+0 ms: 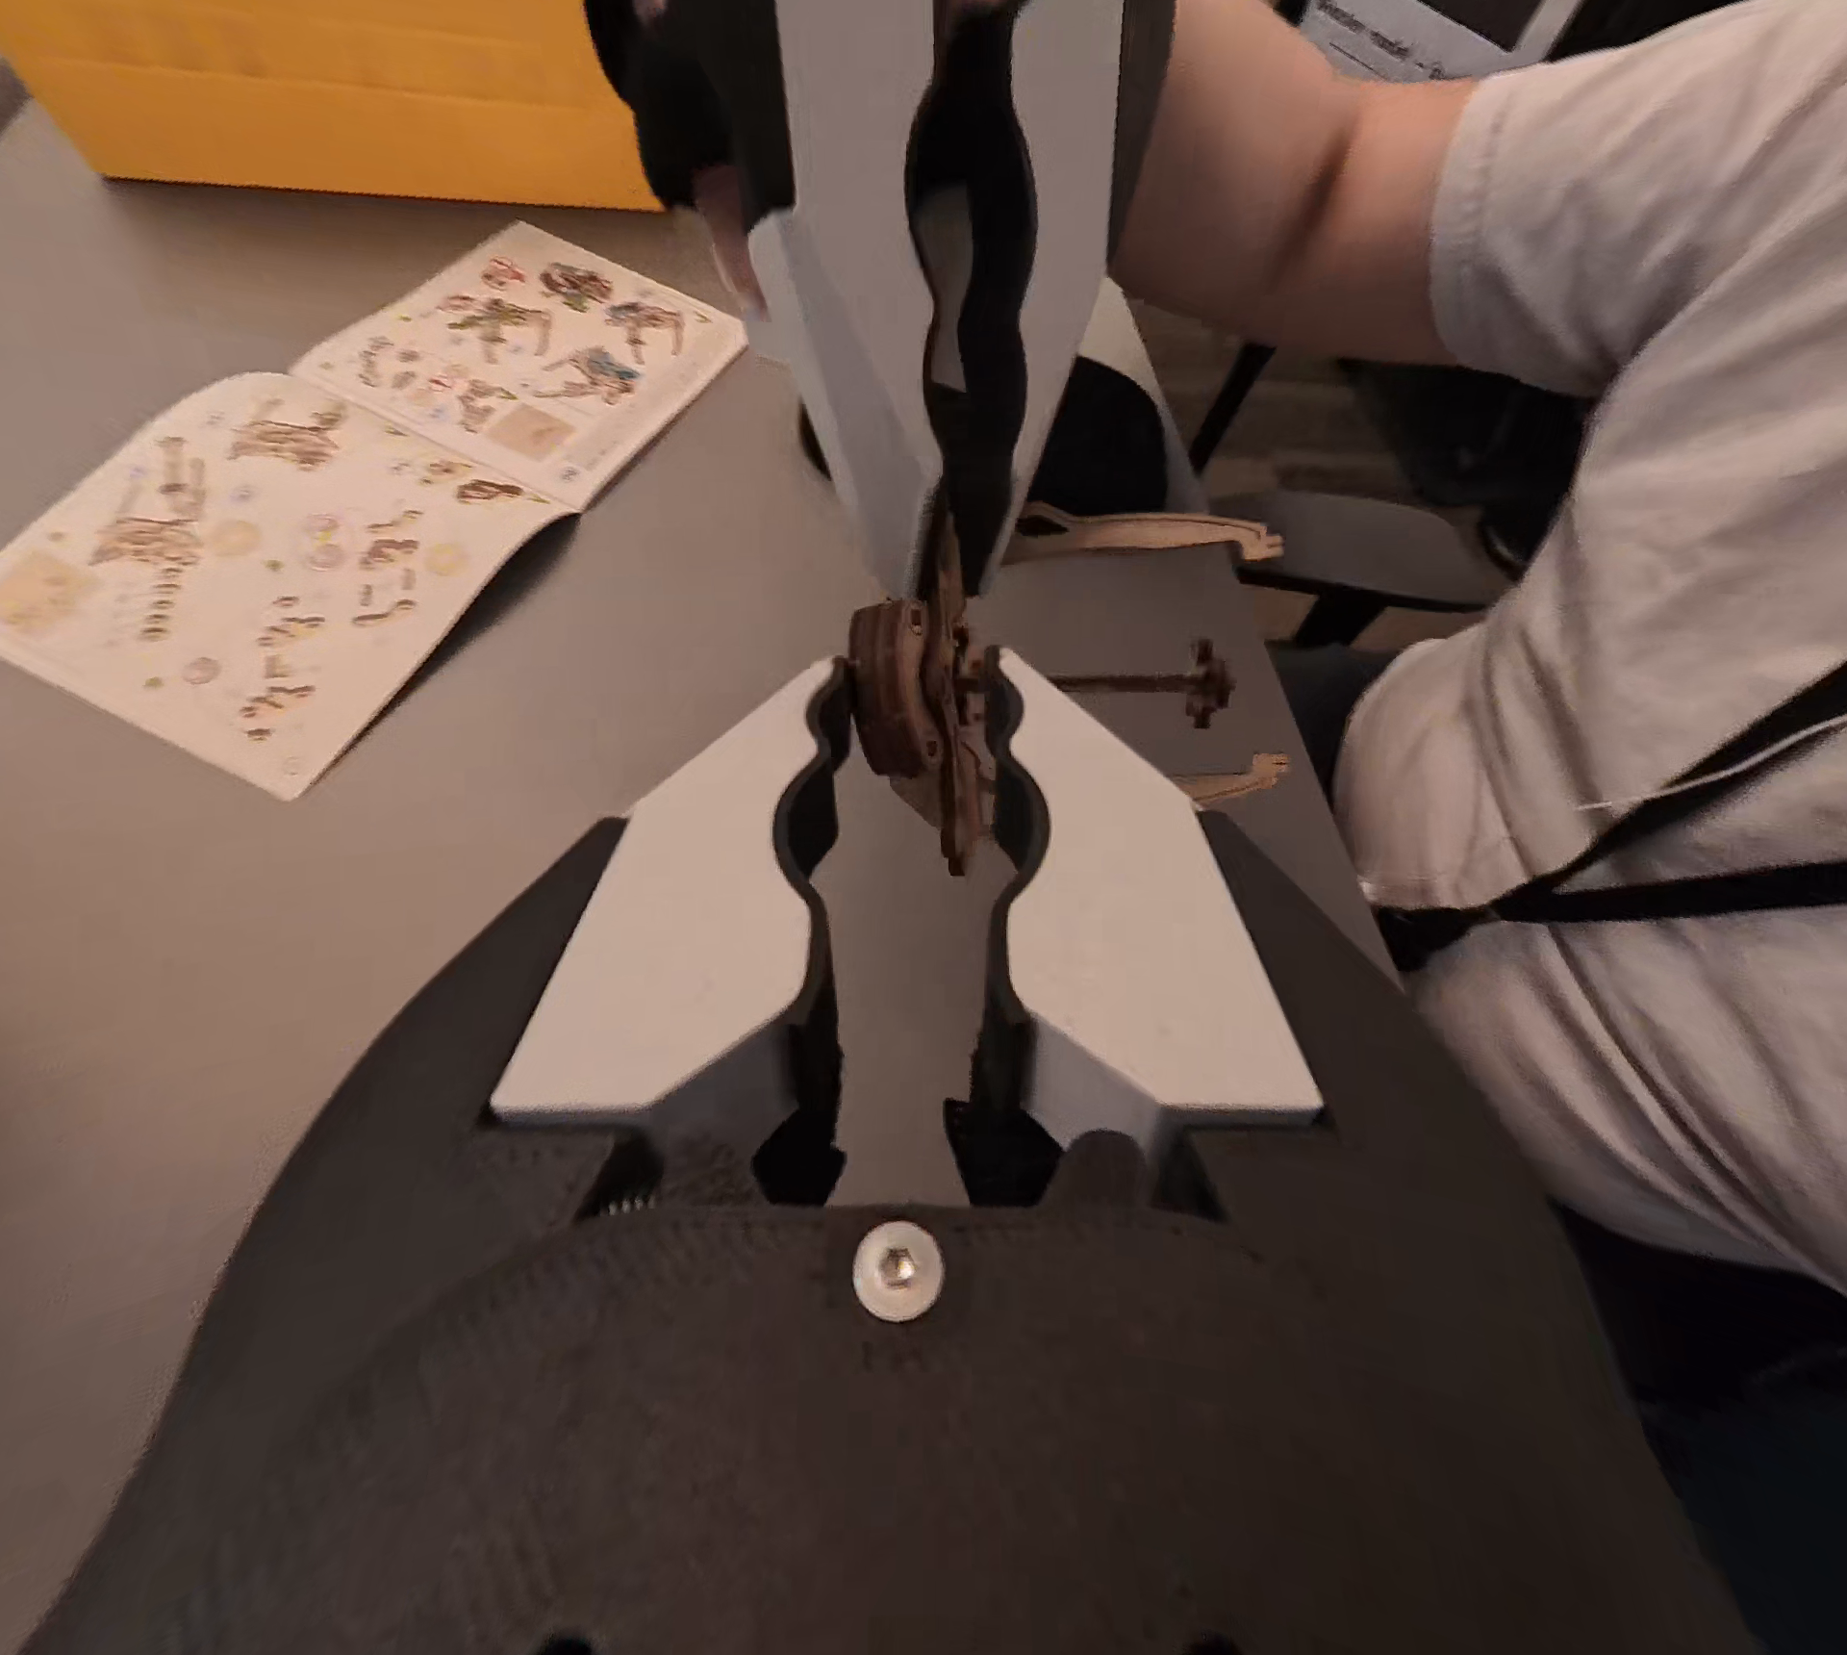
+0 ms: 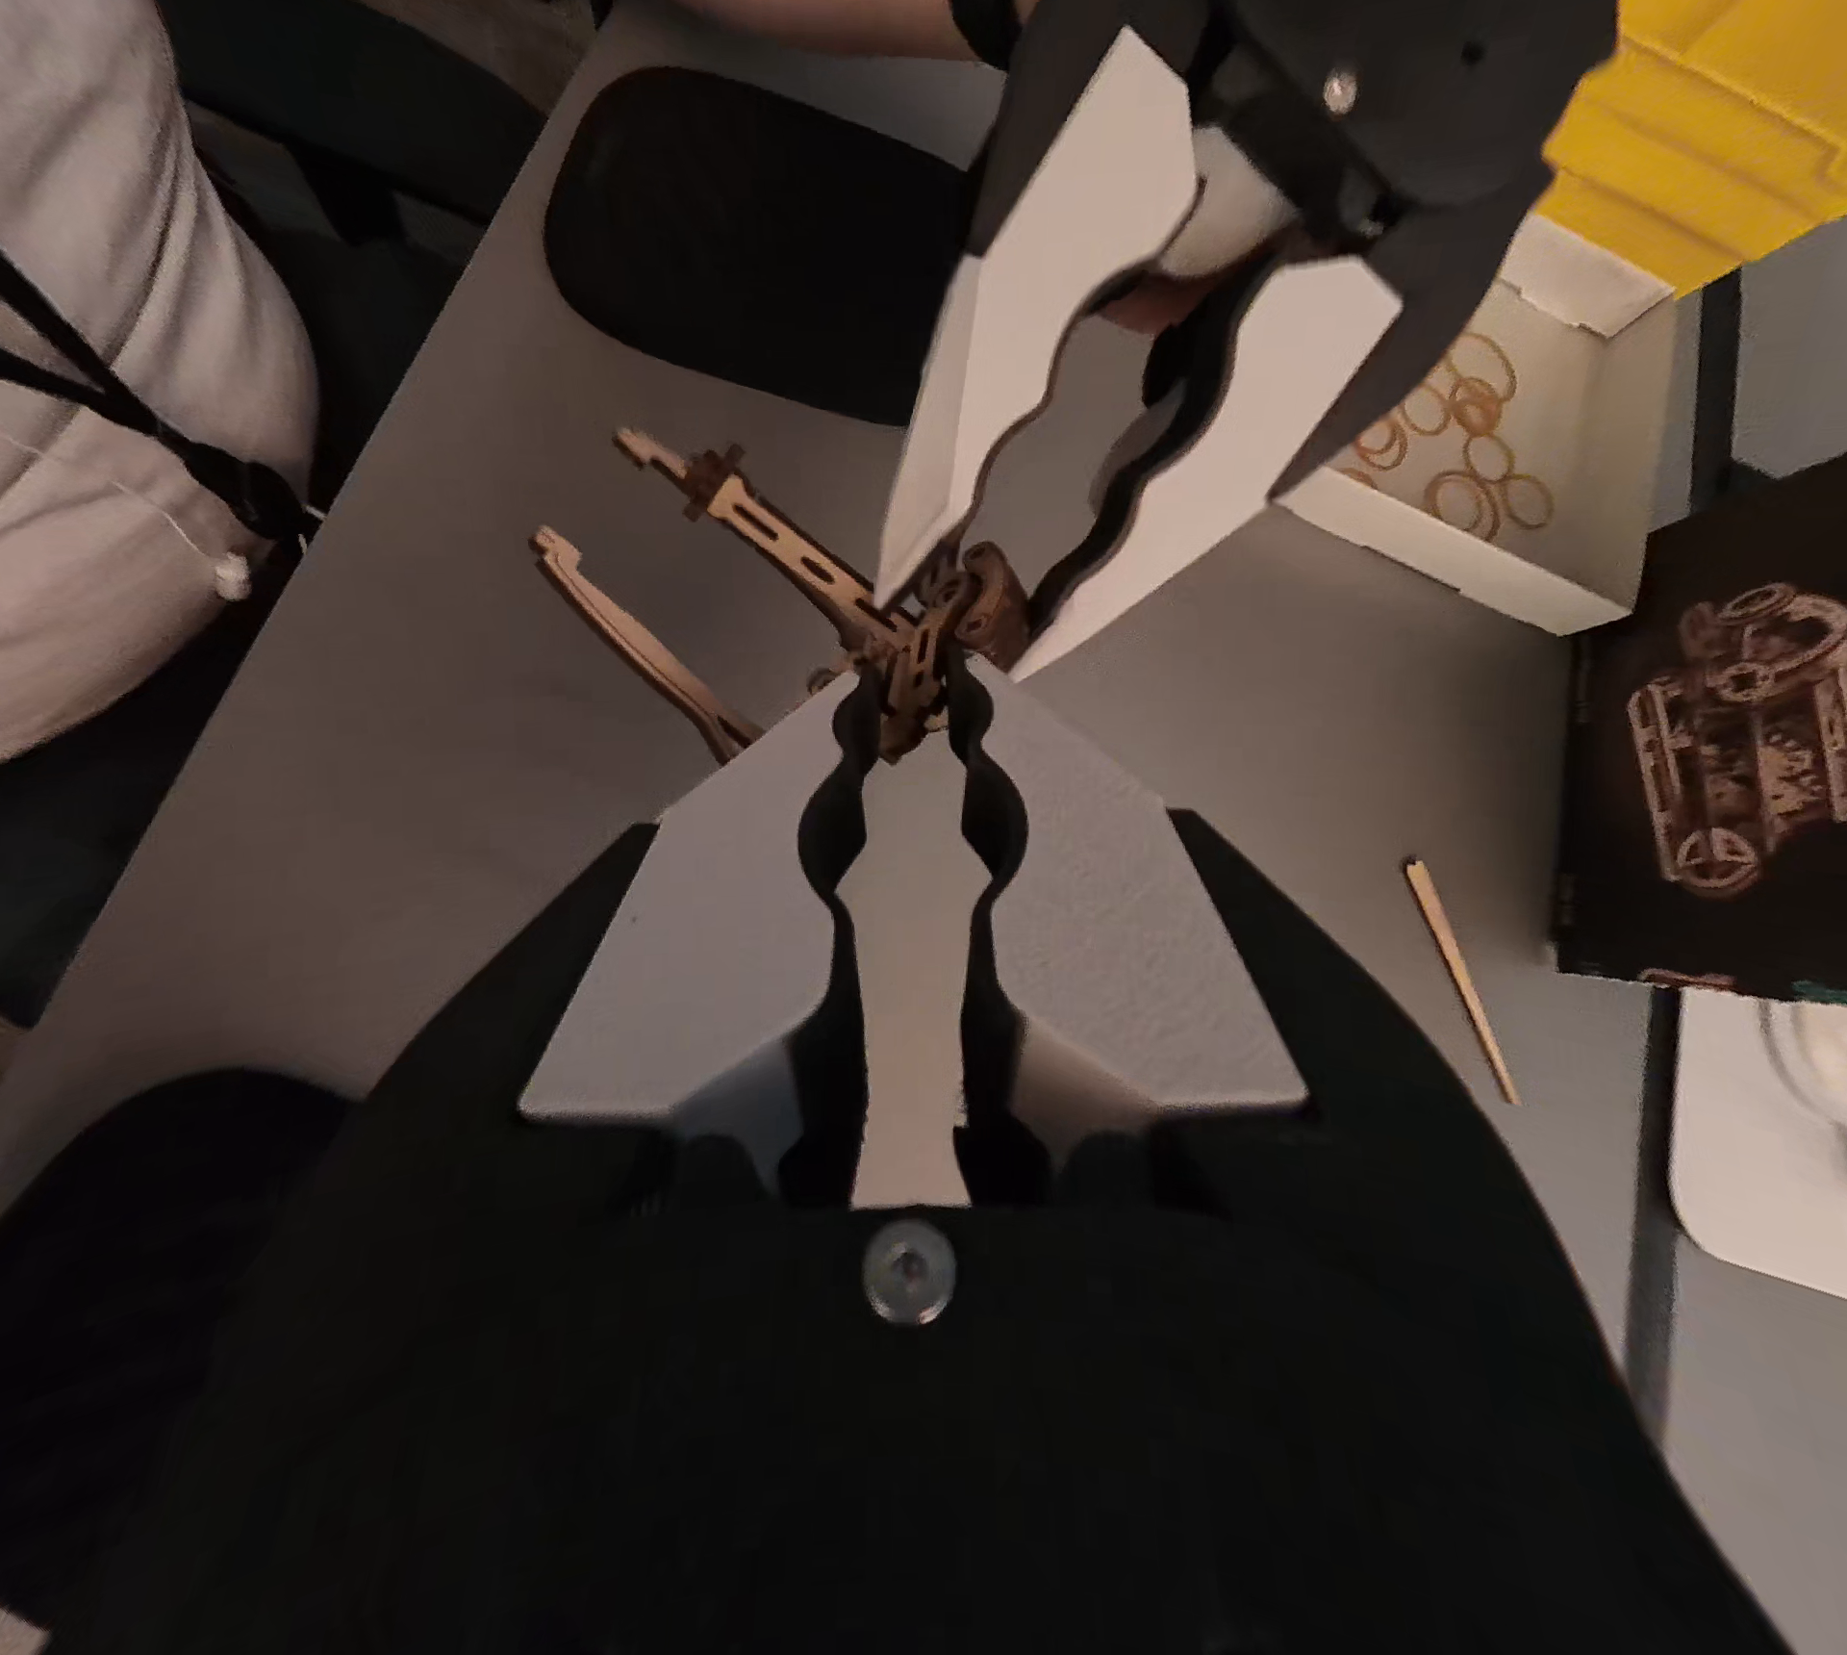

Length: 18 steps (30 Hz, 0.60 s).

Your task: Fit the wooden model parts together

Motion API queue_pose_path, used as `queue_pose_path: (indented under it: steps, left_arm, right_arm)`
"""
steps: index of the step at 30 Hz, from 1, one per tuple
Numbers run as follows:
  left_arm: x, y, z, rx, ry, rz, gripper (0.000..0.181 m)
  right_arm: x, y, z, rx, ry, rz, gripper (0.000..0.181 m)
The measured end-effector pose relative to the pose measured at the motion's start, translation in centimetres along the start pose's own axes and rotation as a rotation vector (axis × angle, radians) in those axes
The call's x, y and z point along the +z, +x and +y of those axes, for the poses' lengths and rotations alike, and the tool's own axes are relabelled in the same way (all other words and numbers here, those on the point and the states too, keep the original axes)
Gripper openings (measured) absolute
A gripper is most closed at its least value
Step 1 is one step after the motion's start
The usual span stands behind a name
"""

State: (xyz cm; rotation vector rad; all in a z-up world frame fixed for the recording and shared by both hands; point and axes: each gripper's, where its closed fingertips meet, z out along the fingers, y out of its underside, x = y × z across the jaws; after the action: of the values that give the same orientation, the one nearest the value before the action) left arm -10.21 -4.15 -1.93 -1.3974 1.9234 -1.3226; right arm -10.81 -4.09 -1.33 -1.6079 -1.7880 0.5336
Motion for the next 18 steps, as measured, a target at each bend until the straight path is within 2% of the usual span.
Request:
queue_pose_path:
  steps: [2,4,6,8,11,13,14,16,18]
  left_arm:
    - [0.1,-0.3,-0.1,-0.008,0.005,0.002,0.017]
    - [-0.1,-1.5,-0.5,-0.015,0.034,-0.056,0.016]
    - [-1.0,-2.1,-1.7,0.001,0.112,-0.102,0.016]
    - [-2.7,-2.7,-3.4,0.018,0.231,-0.156,0.016]
    - [-5.4,-2.2,-6.2,0.082,0.412,-0.186,0.016]
    - [-6.7,-1.8,-7.9,0.134,0.496,-0.221,0.016]
    - [-6.9,-1.2,-8.5,0.183,0.514,-0.216,0.016]
    - [-6.9,-0.8,-9.3,0.279,0.519,-0.264,0.016]
    - [-6.9,-0.4,-10.1,0.379,0.528,-0.31,0.016]
  right_arm:
    - [-0.1,0.1,0.1,-0.048,-0.043,0.021,0.013]
    - [-0.5,1.5,0.4,-0.097,-0.087,0.119,0.014]
    - [-2.3,3.7,-0.2,-0.093,-0.034,0.27,0.031]
    - [-5.5,5.5,-1.2,-0.019,0.113,0.406,0.037]
    - [-12.3,7.5,-3.2,0.13,0.527,0.579,0.035]
    - [-15.1,7.4,-4.7,0.218,0.783,0.504,0.021]
    - [-15.0,7.1,-5.3,0.263,0.826,0.412,0.022]
    - [-13.4,6.3,-6.0,0.317,0.741,0.249,0.023]
    - [-12.5,6.0,-6.7,0.236,0.657,0.259,0.023]
